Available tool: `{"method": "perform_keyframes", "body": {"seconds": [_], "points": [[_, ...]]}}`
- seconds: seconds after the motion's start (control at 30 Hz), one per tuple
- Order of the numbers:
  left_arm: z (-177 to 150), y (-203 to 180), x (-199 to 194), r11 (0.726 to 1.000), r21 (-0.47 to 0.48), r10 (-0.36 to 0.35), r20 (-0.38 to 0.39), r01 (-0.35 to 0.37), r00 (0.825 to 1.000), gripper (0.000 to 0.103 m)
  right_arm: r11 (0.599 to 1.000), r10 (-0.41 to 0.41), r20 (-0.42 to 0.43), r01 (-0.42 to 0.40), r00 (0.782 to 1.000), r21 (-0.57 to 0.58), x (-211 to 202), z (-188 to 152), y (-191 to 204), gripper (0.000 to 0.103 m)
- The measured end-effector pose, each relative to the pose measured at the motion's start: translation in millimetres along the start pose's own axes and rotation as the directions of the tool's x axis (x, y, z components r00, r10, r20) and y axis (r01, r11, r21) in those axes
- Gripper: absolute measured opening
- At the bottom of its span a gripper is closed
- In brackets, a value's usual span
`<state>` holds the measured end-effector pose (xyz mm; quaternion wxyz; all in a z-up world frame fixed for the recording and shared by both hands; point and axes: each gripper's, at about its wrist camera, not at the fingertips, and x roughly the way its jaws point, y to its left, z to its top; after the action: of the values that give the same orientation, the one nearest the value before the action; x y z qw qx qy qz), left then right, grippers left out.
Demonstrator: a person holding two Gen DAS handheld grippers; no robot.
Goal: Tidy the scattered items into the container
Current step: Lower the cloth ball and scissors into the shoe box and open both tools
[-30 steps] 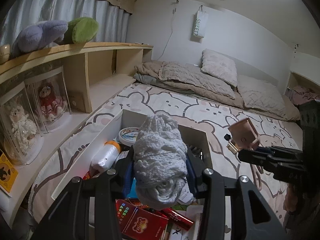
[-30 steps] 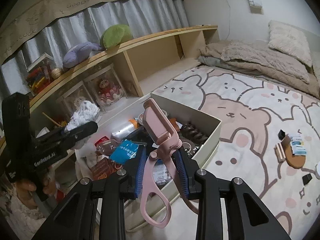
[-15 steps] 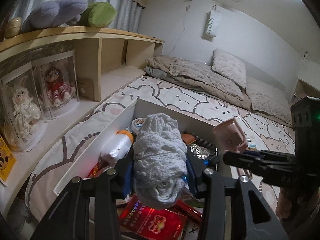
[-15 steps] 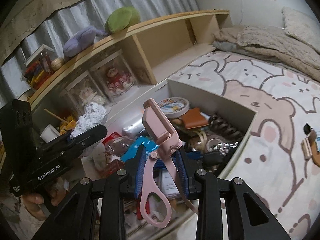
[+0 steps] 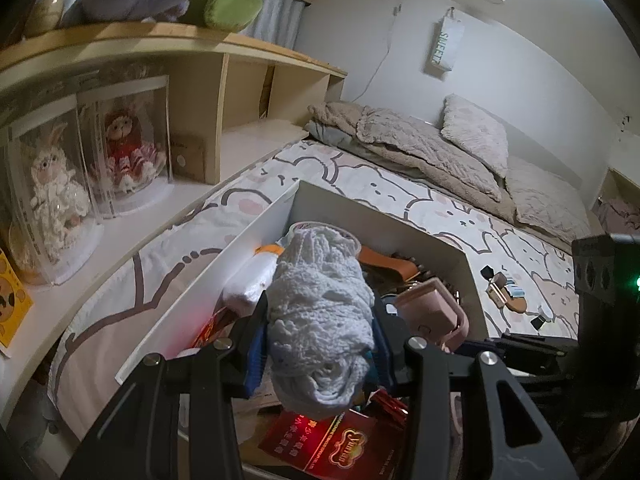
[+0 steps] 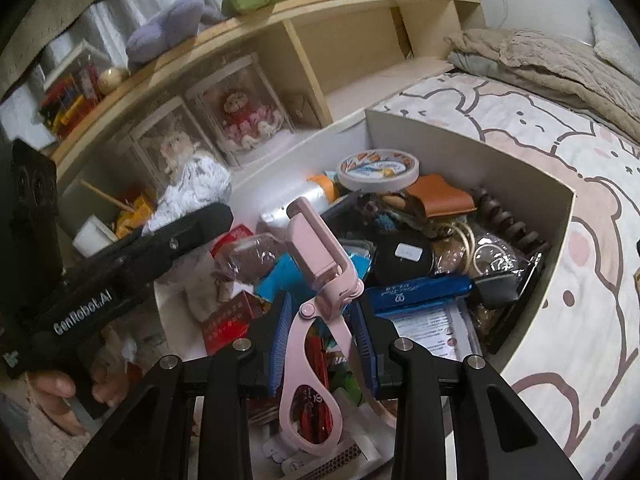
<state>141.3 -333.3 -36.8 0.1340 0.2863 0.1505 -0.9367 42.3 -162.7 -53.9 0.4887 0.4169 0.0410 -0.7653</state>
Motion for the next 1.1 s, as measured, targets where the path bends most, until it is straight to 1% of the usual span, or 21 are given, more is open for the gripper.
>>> {"method": "perform_keyframes", "body": {"seconds": [0.07,0.17,0.2,0.23,0.3,0.43,0.67,1.03,1.07,1.1], "points": [[-1.7,2.6,2.4,1.0,-0.008,0.002,-0.007,-0.002,1.0,0.044,1.0,-0.007,-0.011,0.007,1.0,-0.009,3.2,-2.5,1.0,0.031],[-4.1,4.7,4.9,1.0,-0.014,0.006,-0.018,-0.007,1.0,0.044,0.999,-0.021,-0.003,0.021,1.0,-0.025,2.4,-5.6,1.9,0.032],[-4.9,5.4,5.9,1.0,-0.015,0.008,-0.022,-0.009,1.0,0.044,0.999,-0.025,0.005,0.025,1.0,-0.028,0.5,-6.6,1.3,0.037],[-5.3,5.8,7.0,1.0,-0.016,0.011,-0.026,-0.011,1.0,0.044,0.999,-0.028,0.009,0.028,1.0,-0.028,-1.3,-7.1,1.1,0.048],[-6.0,6.9,9.3,1.0,-0.018,0.016,-0.034,-0.017,0.999,0.044,0.999,-0.03,0.02,0.03,0.999,-0.026,-5.4,-8.0,0.4,0.058],[-7.5,5.7,14.1,1.0,-0.017,0.023,-0.049,-0.023,0.999,0.044,0.999,-0.034,0.035,0.035,0.999,-0.034,-13.0,-9.8,1.4,0.058],[-14.5,-4.7,26.0,0.999,0.012,0.042,-0.083,-0.041,0.996,0.044,1.0,-0.019,0.057,0.02,0.998,-0.016,-23.2,-13.3,-0.6,0.058],[-17.5,-14.3,37.3,0.998,0.026,0.051,-0.118,-0.049,0.992,0.044,1.0,0.005,0.077,-0.006,0.997,0.015,-33.2,-17.2,-3.7,0.058],[-17.7,-15.4,38.3,0.998,0.028,0.054,-0.12,-0.051,0.991,0.045,1.0,0.007,0.076,-0.008,0.997,0.014,-33.7,-17.6,-3.6,0.058],[-17.7,-16.2,39.0,0.998,0.029,0.057,-0.122,-0.054,0.991,0.053,1.0,0.008,0.075,-0.009,0.997,0.011,-34.2,-17.9,-3.2,0.058]]}}
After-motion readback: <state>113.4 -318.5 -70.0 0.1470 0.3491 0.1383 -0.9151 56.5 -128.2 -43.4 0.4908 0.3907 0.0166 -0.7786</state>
